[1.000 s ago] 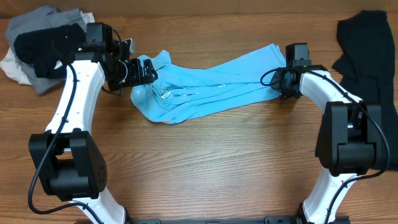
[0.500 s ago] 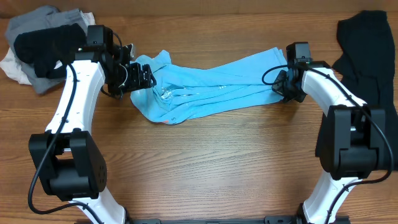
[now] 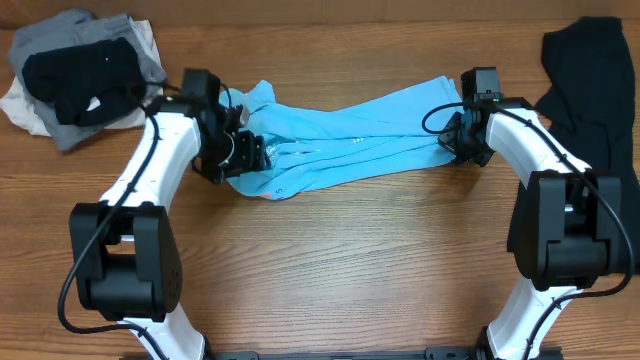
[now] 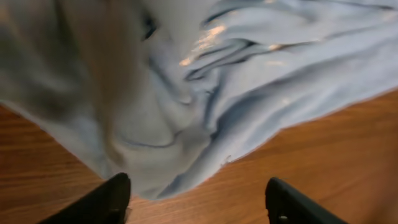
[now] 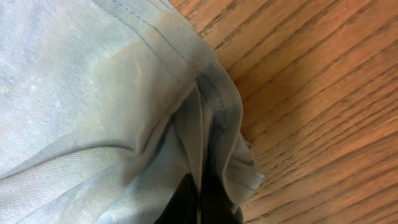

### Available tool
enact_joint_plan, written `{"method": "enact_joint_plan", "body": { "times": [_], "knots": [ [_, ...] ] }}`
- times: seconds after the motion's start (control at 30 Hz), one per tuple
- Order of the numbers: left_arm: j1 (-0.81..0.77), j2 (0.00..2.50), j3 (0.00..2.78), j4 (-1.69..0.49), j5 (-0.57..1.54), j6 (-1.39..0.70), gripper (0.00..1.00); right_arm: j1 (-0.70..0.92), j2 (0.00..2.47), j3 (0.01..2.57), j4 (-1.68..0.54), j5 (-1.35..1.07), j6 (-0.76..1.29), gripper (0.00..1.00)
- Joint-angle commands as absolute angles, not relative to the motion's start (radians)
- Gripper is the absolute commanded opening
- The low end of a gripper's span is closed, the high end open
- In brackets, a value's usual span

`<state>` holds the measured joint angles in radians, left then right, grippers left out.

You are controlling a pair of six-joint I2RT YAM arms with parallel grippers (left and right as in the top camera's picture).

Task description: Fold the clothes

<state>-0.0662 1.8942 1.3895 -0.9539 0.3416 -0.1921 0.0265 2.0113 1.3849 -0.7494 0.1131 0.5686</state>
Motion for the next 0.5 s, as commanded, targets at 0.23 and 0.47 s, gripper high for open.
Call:
{"method": "enact_joint_plan", "body": {
  "times": [0.23, 0.47],
  "knots": [
    [-0.062, 1.895, 1.355, -0.876, 0.176, -0.296, 0.67, 0.024, 1.968, 1.411, -0.746, 0.118, 0.580, 0.04],
    [-0.062, 1.951, 1.355, -0.859, 0.176, -0.285, 0.05, 0.024, 1.968, 1.411, -0.747, 0.107, 0.581, 0.04]
  ]
}}
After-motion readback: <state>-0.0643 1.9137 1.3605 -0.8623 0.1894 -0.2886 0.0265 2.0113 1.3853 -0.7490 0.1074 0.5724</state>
